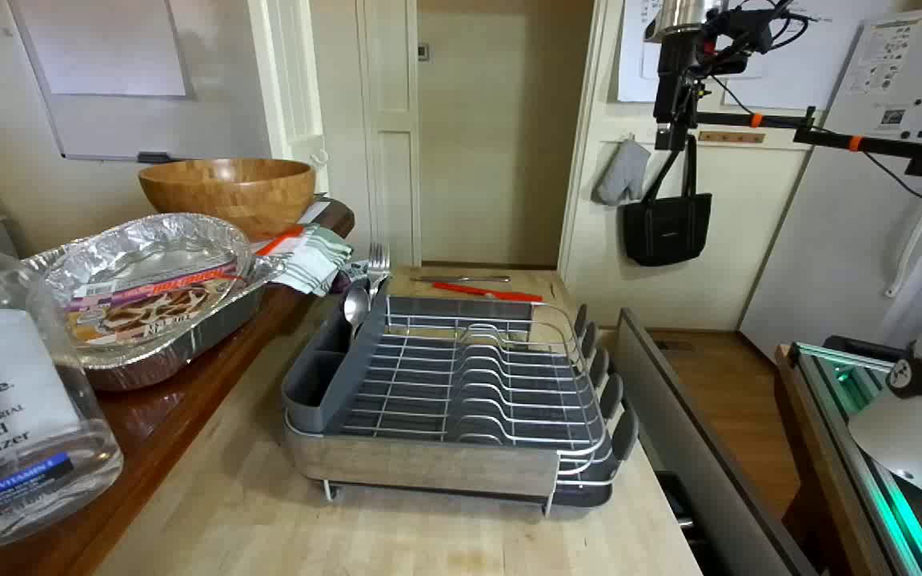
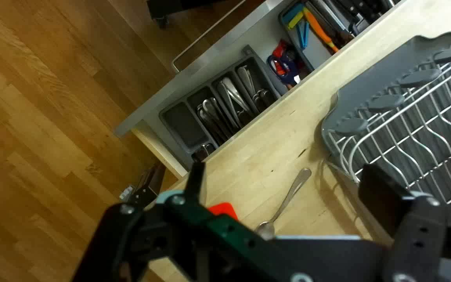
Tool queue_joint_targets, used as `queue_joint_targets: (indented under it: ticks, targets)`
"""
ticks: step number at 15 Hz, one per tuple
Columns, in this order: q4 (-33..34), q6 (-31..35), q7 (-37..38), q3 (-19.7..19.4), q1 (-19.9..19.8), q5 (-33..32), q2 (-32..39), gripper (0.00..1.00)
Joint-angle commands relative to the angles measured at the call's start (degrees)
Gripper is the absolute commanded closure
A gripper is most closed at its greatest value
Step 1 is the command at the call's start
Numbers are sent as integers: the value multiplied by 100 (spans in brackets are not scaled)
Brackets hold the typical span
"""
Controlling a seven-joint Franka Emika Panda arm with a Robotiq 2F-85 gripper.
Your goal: Pick up the spoon from the drying rack and place it on the table on top of the other spoon to the right of the drying rack
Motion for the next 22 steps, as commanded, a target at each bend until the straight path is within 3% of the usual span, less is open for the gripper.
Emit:
queue_joint_targets:
  ticks: [1,9,19,20,22]
  targets:
    - [12,-12,-31,81,-94,32,15,0]
    - [12,-12,-31,81,-95,32,15,0]
    - [2901,-1118,-1249,771,341,-674,2742,0]
    - [2176,-717,-945,748,252,-514,2098,0]
    - [2593,-836,-1069,849,281,-599,2544,0]
